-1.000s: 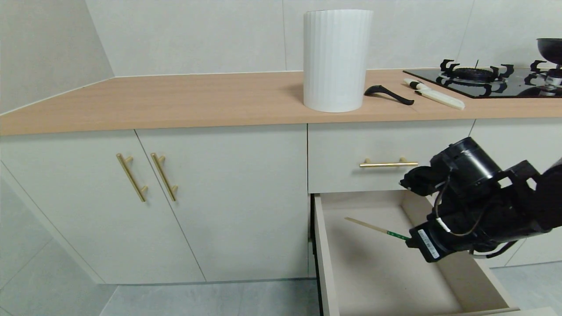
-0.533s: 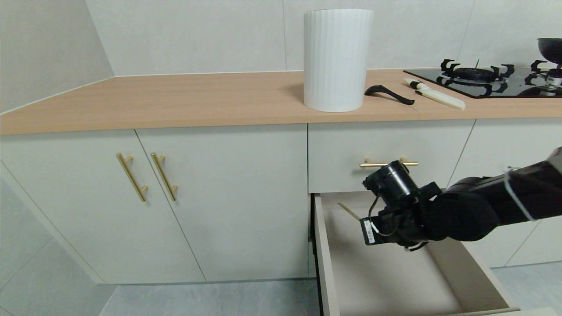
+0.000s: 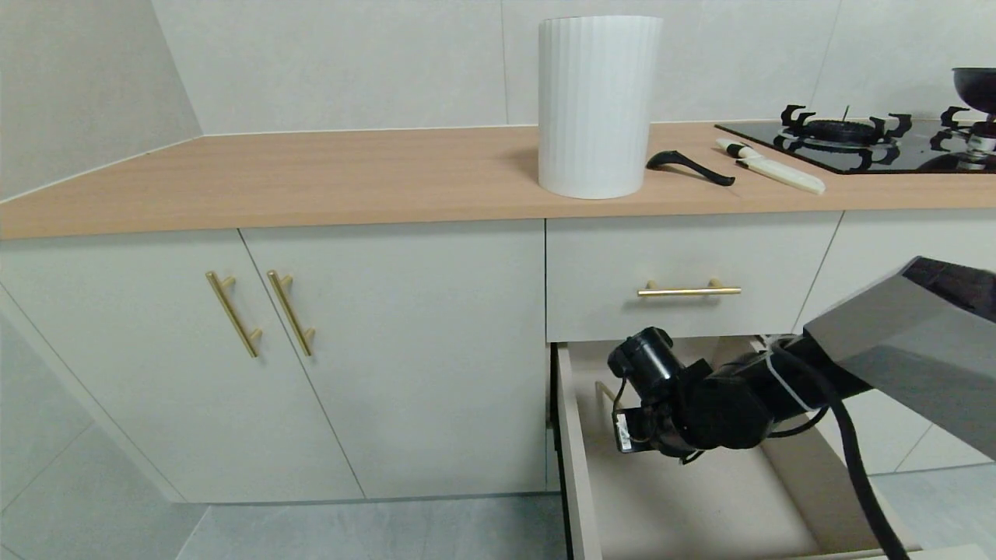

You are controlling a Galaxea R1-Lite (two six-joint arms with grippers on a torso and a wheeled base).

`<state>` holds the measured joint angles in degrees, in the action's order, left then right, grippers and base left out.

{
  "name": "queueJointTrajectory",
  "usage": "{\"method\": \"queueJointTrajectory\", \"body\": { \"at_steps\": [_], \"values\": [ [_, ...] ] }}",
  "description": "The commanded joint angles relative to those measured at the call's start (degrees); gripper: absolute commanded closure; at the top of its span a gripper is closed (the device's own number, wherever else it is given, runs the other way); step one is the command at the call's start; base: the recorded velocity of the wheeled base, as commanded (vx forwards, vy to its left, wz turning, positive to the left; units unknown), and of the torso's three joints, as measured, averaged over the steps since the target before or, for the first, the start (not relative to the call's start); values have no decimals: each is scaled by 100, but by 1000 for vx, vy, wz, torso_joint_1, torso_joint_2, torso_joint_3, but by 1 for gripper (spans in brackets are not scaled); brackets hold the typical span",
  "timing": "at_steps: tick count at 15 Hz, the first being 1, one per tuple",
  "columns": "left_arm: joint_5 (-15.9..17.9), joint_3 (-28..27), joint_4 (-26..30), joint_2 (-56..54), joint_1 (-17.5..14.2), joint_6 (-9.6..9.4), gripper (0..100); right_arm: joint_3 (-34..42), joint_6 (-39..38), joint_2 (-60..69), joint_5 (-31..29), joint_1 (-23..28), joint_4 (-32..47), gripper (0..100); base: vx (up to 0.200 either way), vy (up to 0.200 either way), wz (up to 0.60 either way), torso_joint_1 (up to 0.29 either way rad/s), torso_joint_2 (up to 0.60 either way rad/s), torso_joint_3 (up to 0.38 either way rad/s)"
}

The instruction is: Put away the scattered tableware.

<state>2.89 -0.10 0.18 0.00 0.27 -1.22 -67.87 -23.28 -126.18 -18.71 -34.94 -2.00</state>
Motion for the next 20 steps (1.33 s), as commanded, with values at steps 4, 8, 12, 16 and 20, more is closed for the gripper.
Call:
{"method": "queueJointTrajectory", "body": {
  "at_steps": [4, 8, 12, 16, 20],
  "values": [
    [1, 1, -1, 0, 0, -1, 0, -130, 52, -811, -1, 5, 42, 100, 0, 0, 0, 0, 0, 0],
    [1, 1, -1, 0, 0, -1, 0, -183, 149, -1224, -1, -13, 261, 100, 0, 0, 0, 0, 0, 0],
    [1, 1, -1, 0, 0, -1, 0, -245, 184, -1435, -1, -13, 270, 100, 0, 0, 0, 0, 0, 0],
    [1, 1, -1, 0, 0, -1, 0, -262, 184, -1444, -10, -13, 261, 100, 0, 0, 0, 0, 0, 0],
    [1, 1, -1, 0, 0, -1, 0, -262, 184, -1444, -10, -13, 261, 100, 0, 0, 0, 0, 0, 0]
  ]
}}
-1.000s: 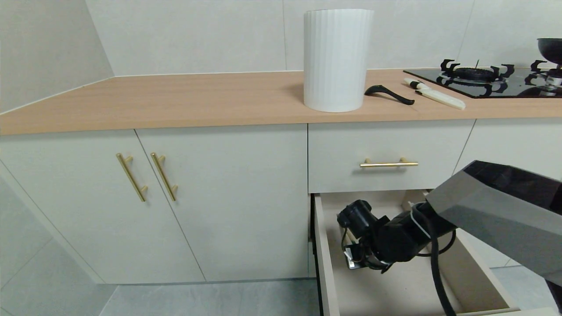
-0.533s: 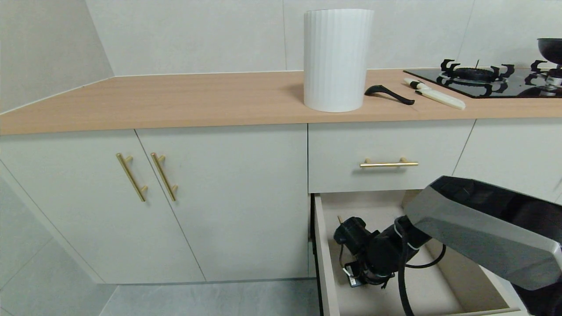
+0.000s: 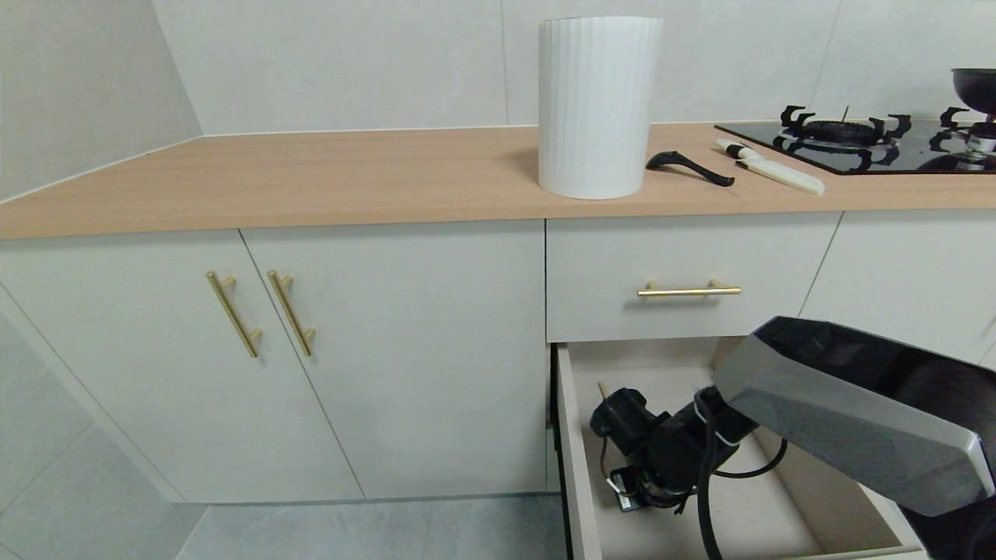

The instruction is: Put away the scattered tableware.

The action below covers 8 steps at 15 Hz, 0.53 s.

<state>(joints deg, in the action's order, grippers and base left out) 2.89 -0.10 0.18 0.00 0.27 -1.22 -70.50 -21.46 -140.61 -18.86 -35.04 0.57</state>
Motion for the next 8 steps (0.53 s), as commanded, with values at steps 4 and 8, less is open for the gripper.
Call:
{"method": "queueJointTrajectory", "body": {
  "at_steps": [4, 8],
  "values": [
    [1, 1, -1, 0, 0, -1, 0, 1, 1, -2, -4, -3, 13, 0, 0, 0, 0, 0, 0, 0],
    [1, 1, -1, 0, 0, -1, 0, 1, 1, 24, -4, -3, 13, 0, 0, 0, 0, 0, 0, 0]
  ]
}}
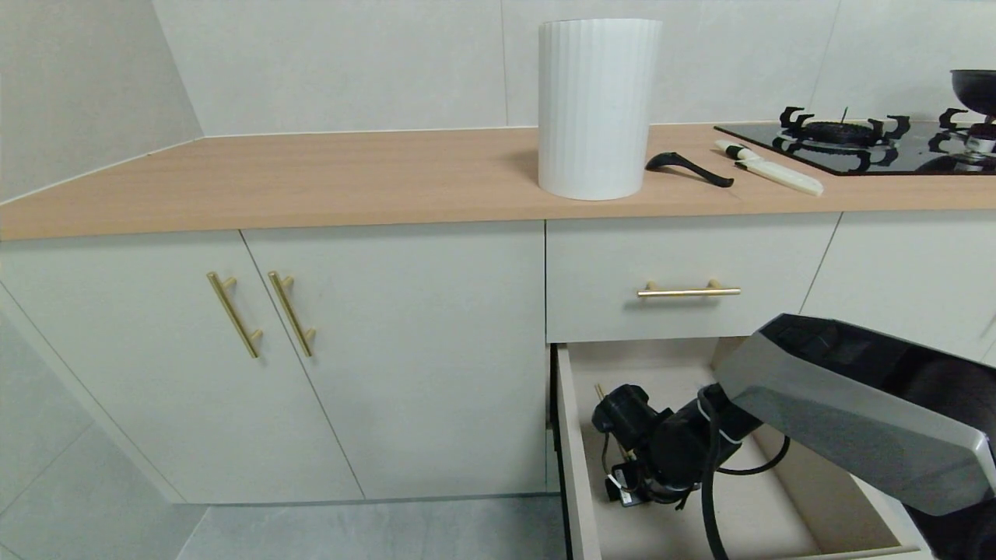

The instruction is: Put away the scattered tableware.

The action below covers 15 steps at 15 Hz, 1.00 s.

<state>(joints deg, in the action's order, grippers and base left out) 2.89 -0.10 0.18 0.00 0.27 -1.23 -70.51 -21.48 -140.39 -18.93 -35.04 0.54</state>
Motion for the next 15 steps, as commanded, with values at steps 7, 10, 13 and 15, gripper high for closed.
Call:
{"method": "queueJointTrajectory", "body": {
  "at_steps": [7, 10, 13, 15],
  "values": [
    [1, 1, -1, 0, 0, 0, 0, 108, -49, 1980, 30, 14, 957, 0, 0, 0, 0, 0, 0, 0],
    [1, 1, -1, 0, 0, 0, 0, 152, -32, 2551, 12, 14, 957, 0, 0, 0, 0, 0, 0, 0],
    [1, 1, -1, 0, 0, 0, 0, 152, -5, 3079, 12, 199, 948, 0, 0, 0, 0, 0, 0, 0],
    [1, 1, -1, 0, 0, 0, 0, 152, 109, 3404, 21, 436, 940, 0, 0, 0, 0, 0, 0, 0]
  ]
}}
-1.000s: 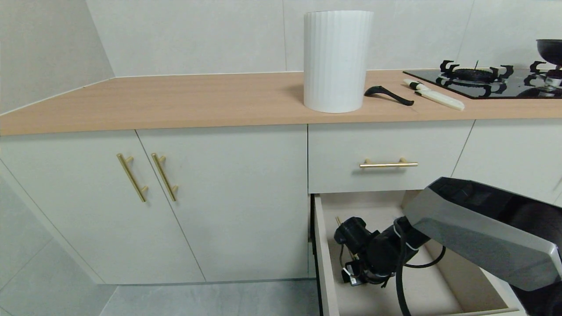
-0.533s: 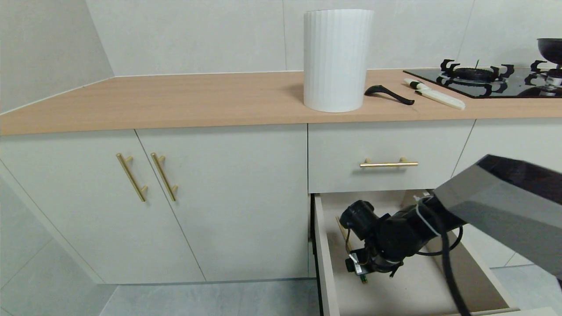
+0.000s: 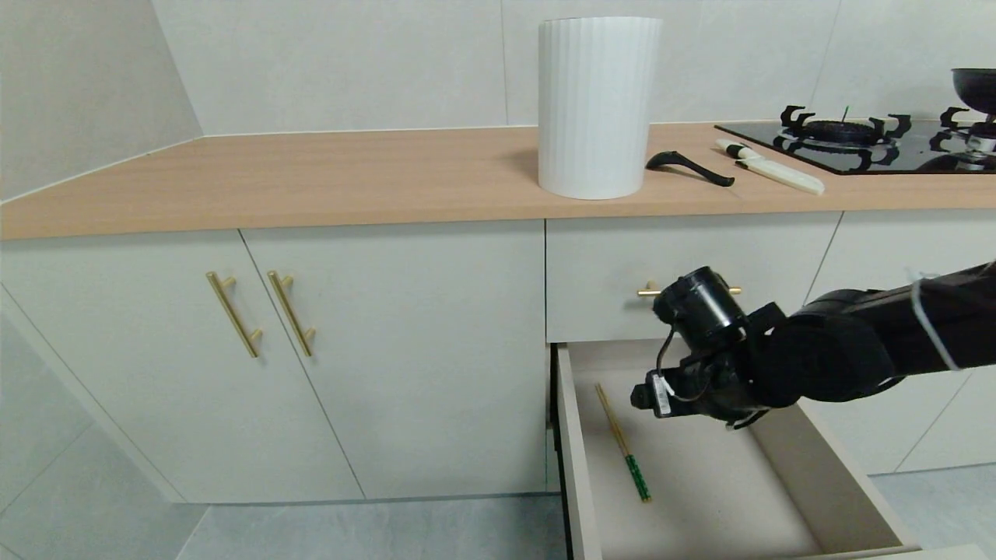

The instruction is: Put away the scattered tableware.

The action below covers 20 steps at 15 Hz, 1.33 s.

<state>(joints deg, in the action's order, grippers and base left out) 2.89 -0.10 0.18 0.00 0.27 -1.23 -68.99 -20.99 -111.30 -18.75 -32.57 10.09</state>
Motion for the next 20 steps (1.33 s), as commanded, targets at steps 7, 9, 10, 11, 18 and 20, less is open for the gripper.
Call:
{"method": "queueJointTrajectory", "body": {
  "at_steps": [7, 9, 10, 11, 18, 20],
  "values": [
    [1, 1, -1, 0, 0, 0, 0, 52, 429, 1137, 108, 893, -254, 0, 0, 0, 0, 0, 0, 0],
    [1, 1, -1, 0, 0, 0, 0, 96, 500, 1102, 126, 928, -350, 0, 0, 0, 0, 0, 0, 0],
    [1, 1, -1, 0, 0, 0, 0, 122, 526, 1075, 126, 937, -464, 0, 0, 0, 0, 36, -232, -188],
    [1, 1, -1, 0, 0, 0, 0, 131, 526, 1067, 126, 963, -508, 0, 0, 0, 0, 90, -300, -256],
    [1, 1, -1, 0, 0, 0, 0, 157, 649, 882, 117, 1157, -772, 0, 0, 0, 0, 133, -425, -300],
    [1, 1, -1, 0, 0, 0, 0, 157, 658, 856, 117, 1166, -772, 0, 0, 0, 0, 176, -471, -298]
  ]
}}
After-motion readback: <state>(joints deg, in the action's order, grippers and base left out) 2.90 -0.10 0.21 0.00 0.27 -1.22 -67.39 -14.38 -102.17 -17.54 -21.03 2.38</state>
